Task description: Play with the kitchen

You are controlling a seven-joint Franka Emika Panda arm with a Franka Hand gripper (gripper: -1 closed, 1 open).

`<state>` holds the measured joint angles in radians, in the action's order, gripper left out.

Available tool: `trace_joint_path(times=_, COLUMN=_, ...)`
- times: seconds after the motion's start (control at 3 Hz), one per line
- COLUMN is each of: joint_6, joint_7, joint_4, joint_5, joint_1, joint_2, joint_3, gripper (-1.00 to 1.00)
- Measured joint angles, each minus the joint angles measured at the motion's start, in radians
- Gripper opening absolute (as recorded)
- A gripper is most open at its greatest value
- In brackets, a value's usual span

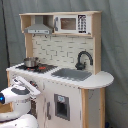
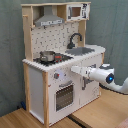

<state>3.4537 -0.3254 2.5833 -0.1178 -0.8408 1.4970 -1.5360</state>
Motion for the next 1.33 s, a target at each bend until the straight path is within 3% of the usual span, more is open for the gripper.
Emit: trace_joint_path(times=1.33, joint_6=-0.022, joint_7=-0.430, joint_4=-0.003, joint_5=0.000, joint_1=0.006, joint_2=0.001, joint_3=0.000, gripper=-1.00)
